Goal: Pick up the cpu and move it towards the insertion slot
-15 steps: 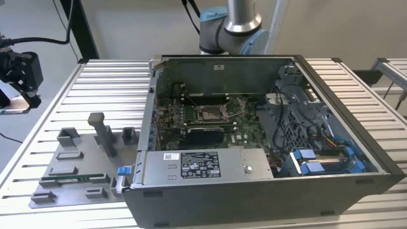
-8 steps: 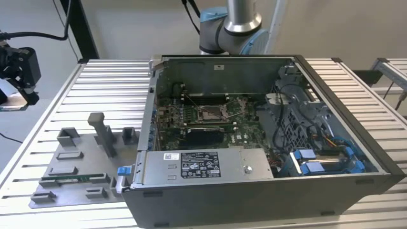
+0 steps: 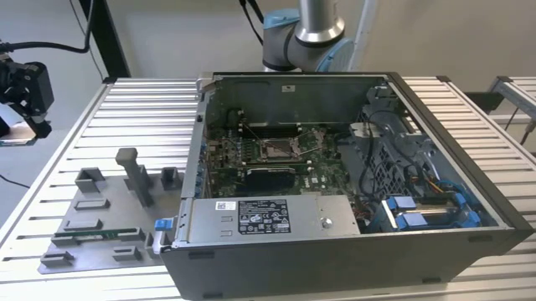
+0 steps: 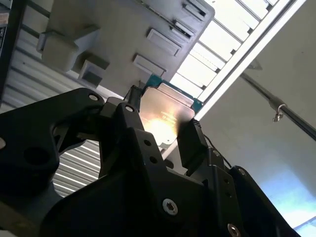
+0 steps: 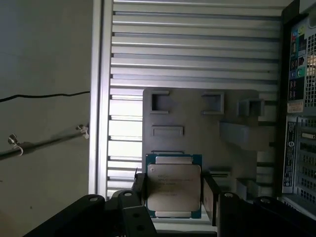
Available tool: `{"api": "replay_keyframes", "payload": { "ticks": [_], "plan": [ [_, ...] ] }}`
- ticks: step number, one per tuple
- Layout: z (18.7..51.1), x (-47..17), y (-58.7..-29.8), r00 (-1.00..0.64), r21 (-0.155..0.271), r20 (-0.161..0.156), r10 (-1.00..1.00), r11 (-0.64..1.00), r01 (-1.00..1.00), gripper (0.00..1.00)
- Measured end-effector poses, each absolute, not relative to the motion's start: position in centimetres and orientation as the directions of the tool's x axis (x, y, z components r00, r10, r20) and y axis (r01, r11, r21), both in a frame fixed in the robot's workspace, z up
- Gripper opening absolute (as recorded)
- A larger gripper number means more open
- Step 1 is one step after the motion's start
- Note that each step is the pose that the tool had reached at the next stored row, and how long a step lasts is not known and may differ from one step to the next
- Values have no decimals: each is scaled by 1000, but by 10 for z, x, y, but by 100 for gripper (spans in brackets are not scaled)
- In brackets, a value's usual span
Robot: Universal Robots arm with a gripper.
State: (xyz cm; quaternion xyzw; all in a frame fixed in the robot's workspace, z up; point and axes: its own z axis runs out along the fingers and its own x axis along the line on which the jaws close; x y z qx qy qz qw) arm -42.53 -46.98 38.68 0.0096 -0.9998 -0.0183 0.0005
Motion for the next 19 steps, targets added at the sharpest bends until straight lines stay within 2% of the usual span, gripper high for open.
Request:
{"api": "replay_keyframes", "payload": {
  "ticks": [19],
  "plan": [
    [387,-396,-470,-1000,37,1,-19,999,-19,0]
  ]
}}
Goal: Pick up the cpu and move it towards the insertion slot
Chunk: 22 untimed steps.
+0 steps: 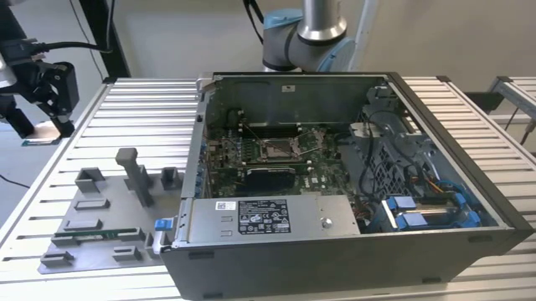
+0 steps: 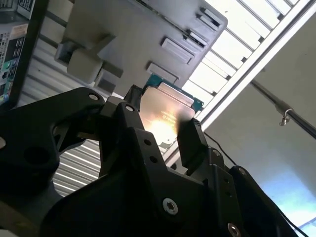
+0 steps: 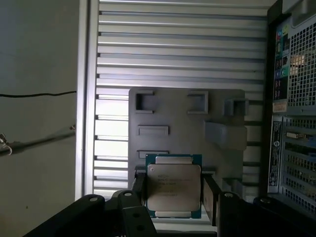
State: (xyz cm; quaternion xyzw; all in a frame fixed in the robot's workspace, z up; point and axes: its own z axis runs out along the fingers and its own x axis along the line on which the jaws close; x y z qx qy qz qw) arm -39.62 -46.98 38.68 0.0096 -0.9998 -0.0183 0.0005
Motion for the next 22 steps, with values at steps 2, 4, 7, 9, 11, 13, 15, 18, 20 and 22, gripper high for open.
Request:
{"api": "replay_keyframes", "payload": {
  "ticks": [2,4,7,9,11,13,15,18,20,22],
  "plan": [
    [387,-391,-470,-1000,37,1,-19,999,-19,0],
    [387,-386,-470,-1000,37,0,-19,999,-19,0],
    [387,-377,-470,-1000,37,1,-19,999,-19,0],
    [387,-371,-470,-1000,37,1,-19,999,-19,0],
    [387,-364,-470,-1000,37,0,-19,999,-19,0],
    [387,-358,-470,-1000,37,0,-19,999,-19,0],
    [387,-352,-470,-1000,37,0,-19,999,-19,0],
    [387,-342,-470,-1000,37,1,-19,999,-19,0],
    [387,-336,-470,-1000,37,1,-19,999,-19,0],
    [387,-330,-470,-1000,37,1,-19,999,-19,0]
  ]
}}
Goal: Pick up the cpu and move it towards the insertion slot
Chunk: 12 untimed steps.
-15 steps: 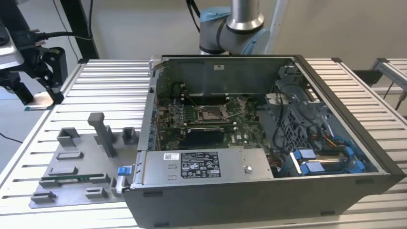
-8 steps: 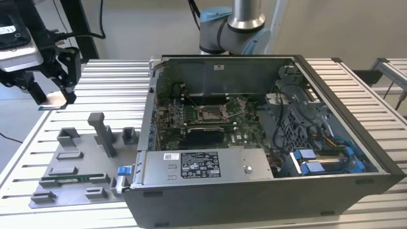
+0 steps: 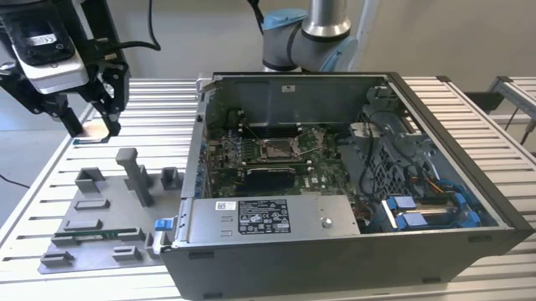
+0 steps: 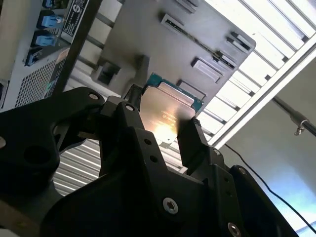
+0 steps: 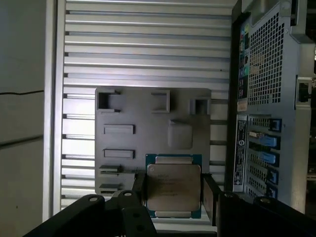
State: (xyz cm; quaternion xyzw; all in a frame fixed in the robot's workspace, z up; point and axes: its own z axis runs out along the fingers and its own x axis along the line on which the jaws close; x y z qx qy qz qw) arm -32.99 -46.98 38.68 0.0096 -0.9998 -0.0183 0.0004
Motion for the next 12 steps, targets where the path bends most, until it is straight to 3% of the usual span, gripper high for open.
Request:
{"api": "replay_keyframes", "payload": {
  "ticks": [12],
  "plan": [
    [387,-293,-470,-1000,37,1,-19,999,-19,0]
  ]
}}
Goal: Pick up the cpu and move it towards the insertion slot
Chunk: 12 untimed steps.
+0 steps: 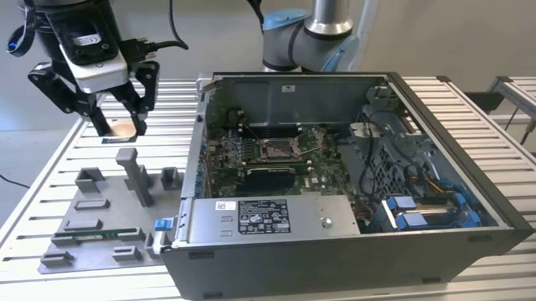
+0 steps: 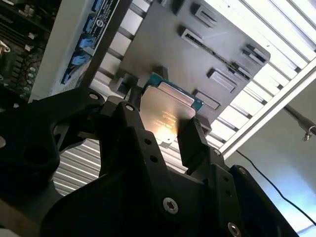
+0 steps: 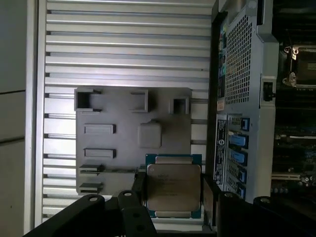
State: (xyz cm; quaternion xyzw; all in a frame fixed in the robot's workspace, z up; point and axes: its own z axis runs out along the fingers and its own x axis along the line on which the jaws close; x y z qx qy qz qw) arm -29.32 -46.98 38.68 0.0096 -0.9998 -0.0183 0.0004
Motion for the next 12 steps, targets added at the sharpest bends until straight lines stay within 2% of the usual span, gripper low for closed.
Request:
{"api": "replay_keyframes", "payload": {
  "ticks": [12],
  "plan": [
    [387,-255,-470,-1000,37,1,-19,999,-19,0]
  ]
}}
